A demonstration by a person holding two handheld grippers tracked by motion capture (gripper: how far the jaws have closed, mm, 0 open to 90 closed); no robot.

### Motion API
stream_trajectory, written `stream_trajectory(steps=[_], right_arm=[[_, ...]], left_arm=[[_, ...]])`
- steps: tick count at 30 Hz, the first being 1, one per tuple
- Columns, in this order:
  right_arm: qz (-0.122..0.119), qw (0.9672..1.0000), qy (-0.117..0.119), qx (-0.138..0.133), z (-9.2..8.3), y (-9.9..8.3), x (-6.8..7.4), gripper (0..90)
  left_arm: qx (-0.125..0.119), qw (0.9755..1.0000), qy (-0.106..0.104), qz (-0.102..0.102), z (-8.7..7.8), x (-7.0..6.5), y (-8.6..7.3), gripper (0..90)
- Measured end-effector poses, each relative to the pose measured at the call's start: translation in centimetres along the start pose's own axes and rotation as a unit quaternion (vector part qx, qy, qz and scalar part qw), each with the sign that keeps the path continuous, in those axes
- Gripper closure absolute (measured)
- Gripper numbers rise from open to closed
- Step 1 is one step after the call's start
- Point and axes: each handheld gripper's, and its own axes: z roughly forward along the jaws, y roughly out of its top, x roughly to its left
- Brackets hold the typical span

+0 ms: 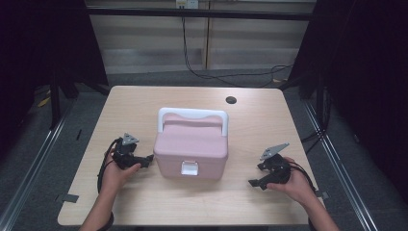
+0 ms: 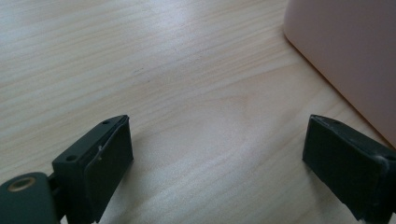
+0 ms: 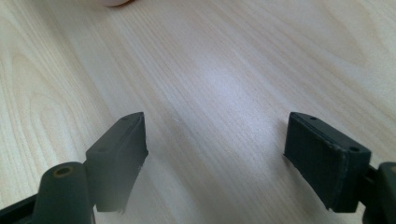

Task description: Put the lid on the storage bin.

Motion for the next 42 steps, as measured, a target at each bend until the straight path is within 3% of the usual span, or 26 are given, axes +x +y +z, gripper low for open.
stream_trajectory(steps=[16, 30, 42], right_arm=[[-0.034, 0.9987, -0.010, -0.037, 0.1, -1.2, 0.2, 18.3], [-0.051, 0.9958, -0.025, -0.071, 0.3, -2.2, 0.6, 16.1], [-0.052, 0.9933, -0.022, -0.101, 0.4, -3.1, 0.5, 15.9]], left_arm=[[0.000, 1.0000, 0.000, -0.001, 0.0, 0.0, 0.0, 8.1], [0.000, 1.0000, 0.000, -0.002, 0.0, 0.0, 0.0, 8.1], [0.000, 1.0000, 0.000, 0.000, 0.0, 0.0, 0.0, 8.1]])
